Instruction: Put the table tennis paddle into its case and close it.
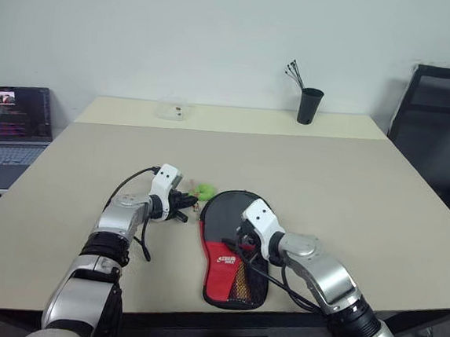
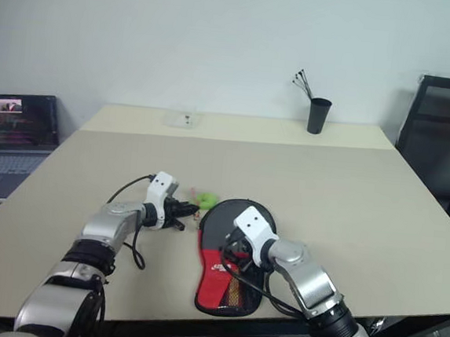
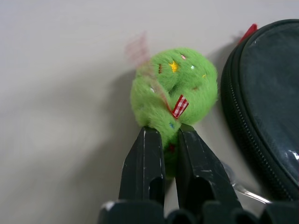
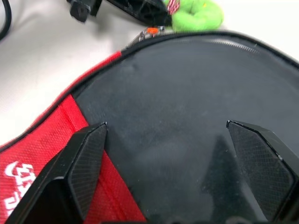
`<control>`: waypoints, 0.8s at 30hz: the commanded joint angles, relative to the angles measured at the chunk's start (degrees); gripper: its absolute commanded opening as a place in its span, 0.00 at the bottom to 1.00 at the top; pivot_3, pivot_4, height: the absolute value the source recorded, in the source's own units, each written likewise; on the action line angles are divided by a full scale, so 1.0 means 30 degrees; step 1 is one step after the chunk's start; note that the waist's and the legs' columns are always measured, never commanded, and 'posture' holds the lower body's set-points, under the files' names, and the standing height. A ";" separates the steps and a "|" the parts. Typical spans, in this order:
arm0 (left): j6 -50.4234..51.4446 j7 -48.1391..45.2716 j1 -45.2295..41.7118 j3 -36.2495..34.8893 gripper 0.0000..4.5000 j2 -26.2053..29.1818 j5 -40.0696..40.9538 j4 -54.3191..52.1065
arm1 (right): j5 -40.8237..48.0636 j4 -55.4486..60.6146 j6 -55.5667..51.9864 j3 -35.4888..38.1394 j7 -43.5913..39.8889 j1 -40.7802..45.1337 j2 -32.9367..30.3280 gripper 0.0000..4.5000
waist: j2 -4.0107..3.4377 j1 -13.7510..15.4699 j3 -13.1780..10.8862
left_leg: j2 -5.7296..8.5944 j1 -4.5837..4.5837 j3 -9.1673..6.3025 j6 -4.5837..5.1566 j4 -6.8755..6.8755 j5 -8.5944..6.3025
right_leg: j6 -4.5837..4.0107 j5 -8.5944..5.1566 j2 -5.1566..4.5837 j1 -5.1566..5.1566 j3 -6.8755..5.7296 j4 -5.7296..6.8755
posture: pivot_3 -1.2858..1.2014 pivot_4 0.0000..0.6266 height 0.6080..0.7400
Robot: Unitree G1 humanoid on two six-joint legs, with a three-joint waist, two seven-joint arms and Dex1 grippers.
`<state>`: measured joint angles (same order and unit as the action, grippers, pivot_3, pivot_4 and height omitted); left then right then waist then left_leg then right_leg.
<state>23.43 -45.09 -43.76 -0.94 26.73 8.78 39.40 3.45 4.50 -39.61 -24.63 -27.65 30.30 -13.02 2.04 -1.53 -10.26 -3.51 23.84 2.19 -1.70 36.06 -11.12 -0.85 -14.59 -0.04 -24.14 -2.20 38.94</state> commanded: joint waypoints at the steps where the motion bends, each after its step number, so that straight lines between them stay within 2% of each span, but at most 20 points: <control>1: -0.0134 0.0285 -0.0673 -0.0157 0.01 0.0143 -0.0008 -0.1426 | -0.0340 -0.0137 0.0025 -0.0467 -0.0385 -0.0201 -0.0045 1.00 | 0.0002 0.0000 0.0001 | 0.0000 0.0001 -0.0001 0.0000 0.0000 0.0000 | 0.0000 0.0000 0.0000 0.0000 -0.0001 -0.0001 | 0.52 0.24 1.00; 6: -0.2171 0.0853 -0.2530 0.0668 0.01 0.0070 -0.1378 0.0789 | -0.0713 -0.0388 -0.0047 -0.0608 -0.0363 -0.0568 -0.0146 1.00 | 0.0010 0.0017 0.0006 | 0.0003 -0.0001 -0.0003 0.0000 0.0001 0.0000 | 0.0000 0.0000 0.0002 0.0003 -0.0005 -0.0002 | 0.52 0.24 1.00; 10: -0.5840 0.2722 -0.5600 0.1857 0.01 -0.0792 -0.3494 0.6366 | -0.0656 -0.0126 -0.0365 -0.0808 -0.0546 -0.0925 -0.0120 1.00 | 0.0036 0.0078 0.0022 | 0.0015 -0.0001 -0.0005 0.0001 0.0002 0.0000 | 0.0001 0.0000 0.0003 0.0007 -0.0013 -0.0006 | 0.52 0.24 1.00; 15: -0.8607 0.4834 -0.7940 0.2738 0.01 -0.2050 -0.5316 1.0542 | -0.0706 -0.0008 -0.0567 -0.0746 -0.0518 -0.1037 0.0047 1.00 | 0.0057 0.0032 0.0035 | 0.0020 0.0008 0.0013 -0.0015 -0.0002 -0.0011 | 0.0004 -0.0002 0.0003 0.0002 0.0000 -0.0026 | 0.52 0.24 1.00; 24: -1.0884 0.7131 -0.9760 0.4339 0.01 -0.4582 -0.8408 1.2524 | -0.0830 0.0826 -0.1345 -0.0892 -0.0323 -0.1720 0.0201 1.00 | 0.0062 0.0017 0.0038 | 0.0018 0.0007 0.0024 -0.0050 -0.0003 -0.0032 | 0.0007 -0.0004 0.0005 -0.0001 0.0005 -0.0029 | 0.52 0.24 1.00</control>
<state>-6.54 -25.13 -69.52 11.05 13.75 -14.74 77.68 1.39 7.87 -40.96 -25.07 -28.19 27.15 -12.30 2.23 -1.48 -10.15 -3.45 23.87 2.25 -1.86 36.05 -11.21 -0.83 -14.60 -0.03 -24.14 -2.19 38.85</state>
